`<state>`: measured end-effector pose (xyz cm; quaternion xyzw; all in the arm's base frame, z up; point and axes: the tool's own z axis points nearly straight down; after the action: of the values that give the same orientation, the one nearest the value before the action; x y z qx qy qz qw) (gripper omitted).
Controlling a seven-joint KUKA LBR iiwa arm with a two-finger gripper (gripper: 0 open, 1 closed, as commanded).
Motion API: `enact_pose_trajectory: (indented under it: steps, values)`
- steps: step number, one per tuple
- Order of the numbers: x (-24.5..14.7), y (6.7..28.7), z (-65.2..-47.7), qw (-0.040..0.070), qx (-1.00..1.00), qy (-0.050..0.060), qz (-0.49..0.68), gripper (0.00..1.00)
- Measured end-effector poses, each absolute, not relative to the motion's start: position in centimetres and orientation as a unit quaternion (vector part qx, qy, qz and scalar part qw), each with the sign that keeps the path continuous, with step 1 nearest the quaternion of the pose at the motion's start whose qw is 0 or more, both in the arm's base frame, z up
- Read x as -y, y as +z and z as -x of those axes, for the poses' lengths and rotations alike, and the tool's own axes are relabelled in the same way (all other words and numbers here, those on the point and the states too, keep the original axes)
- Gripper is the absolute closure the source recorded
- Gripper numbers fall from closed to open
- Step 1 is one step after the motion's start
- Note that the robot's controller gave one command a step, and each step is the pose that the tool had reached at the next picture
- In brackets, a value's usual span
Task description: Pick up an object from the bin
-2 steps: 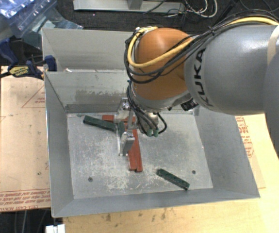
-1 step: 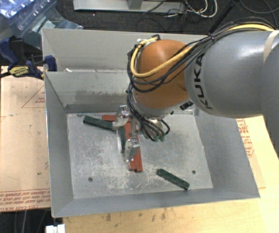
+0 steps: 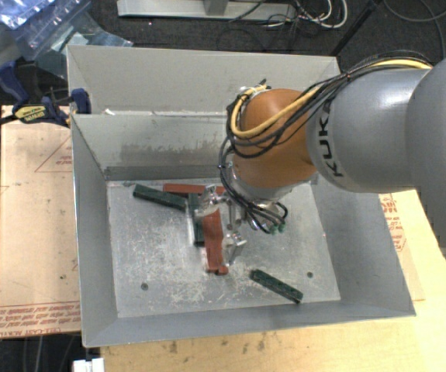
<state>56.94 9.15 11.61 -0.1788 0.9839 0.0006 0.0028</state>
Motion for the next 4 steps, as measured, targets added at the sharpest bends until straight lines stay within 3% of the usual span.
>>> enact_pose_trajectory:
  steps: [1, 2, 3, 4]
  values:
    - [-8.22, 8.87, -58.04, 0.003, -0.976, -0.001, 0.217, 0.0]
    - [-8.48, 9.33, -58.38, 0.013, -0.974, 0.0, 0.225, 1.0]
    - [-8.42, 9.03, -58.15, 0.009, -0.974, 0.001, 0.225, 0.0]
    - [-8.42, 9.03, -58.16, 0.009, -0.974, 0.001, 0.225, 0.0]
